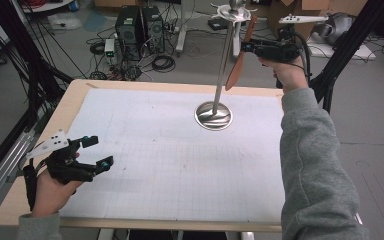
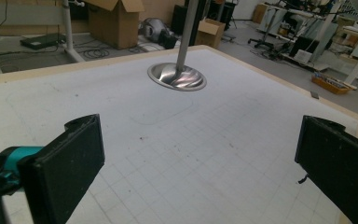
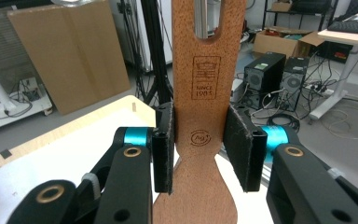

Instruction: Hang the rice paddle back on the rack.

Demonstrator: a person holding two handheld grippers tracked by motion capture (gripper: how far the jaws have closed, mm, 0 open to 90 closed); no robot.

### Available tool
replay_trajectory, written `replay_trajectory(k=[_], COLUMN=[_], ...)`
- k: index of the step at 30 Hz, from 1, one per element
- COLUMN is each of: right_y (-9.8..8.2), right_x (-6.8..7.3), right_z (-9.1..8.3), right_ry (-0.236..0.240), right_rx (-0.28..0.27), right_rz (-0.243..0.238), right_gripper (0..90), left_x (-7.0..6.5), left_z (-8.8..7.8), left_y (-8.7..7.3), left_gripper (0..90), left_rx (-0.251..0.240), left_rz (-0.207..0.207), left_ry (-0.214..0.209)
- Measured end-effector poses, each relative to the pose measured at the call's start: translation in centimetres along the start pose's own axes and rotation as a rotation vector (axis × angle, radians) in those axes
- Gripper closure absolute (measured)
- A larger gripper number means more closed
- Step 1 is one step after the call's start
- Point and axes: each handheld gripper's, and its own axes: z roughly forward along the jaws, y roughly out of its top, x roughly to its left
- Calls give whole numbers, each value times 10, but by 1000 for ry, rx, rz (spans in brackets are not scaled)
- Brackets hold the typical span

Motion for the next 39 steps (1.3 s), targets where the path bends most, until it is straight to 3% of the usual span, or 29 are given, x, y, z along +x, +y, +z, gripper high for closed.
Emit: replay_trajectory(k=[7, 10, 22, 29, 39], right_y=[-3, -4, -14, -19, -32], right_x=[2, 4, 7, 10, 17], right_z=[3, 4, 5, 7, 0], right_ry=[-27, -51, -63, -68, -75], right_rx=[-25, -29, -19, 9, 10], right_rz=[-13, -25, 8, -5, -42], right_gripper=[640, 597, 341, 141, 107], left_x=[-6, -6, -9, -8, -8], left_z=[-1, -3, -2, 0, 2], left_y=[4, 5, 8, 8, 11], left_gripper=[17, 17, 17, 17, 17], left_rx=[-9, -10, -19, -21, -29], left_rz=[13, 13, 12, 6, 14], left_ry=[-20, -13, -35, -39, -49])
